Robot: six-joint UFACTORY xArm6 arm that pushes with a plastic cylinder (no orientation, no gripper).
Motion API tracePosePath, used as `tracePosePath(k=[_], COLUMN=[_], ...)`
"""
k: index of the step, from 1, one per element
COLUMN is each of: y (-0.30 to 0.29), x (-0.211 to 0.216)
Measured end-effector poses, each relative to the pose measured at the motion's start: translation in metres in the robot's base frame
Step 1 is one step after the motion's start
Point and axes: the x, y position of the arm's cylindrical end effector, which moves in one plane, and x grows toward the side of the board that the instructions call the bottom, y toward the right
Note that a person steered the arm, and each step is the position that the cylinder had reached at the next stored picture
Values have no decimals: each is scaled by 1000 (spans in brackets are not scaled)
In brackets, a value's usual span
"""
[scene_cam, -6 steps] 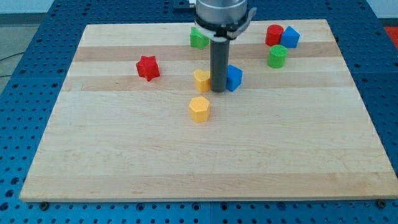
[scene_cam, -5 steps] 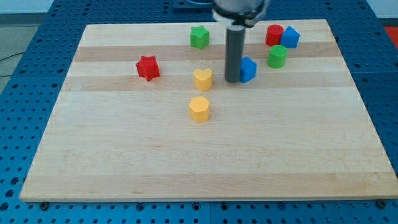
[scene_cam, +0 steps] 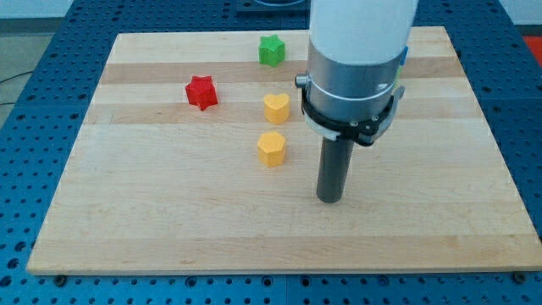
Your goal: Slide yellow hexagon into yellow heart
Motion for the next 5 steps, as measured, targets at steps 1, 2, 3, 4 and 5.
tracePosePath(k=[1,2,3,4,5], y=[-11,-29,-46,-49,-85], x=[6,6,6,-6,-25])
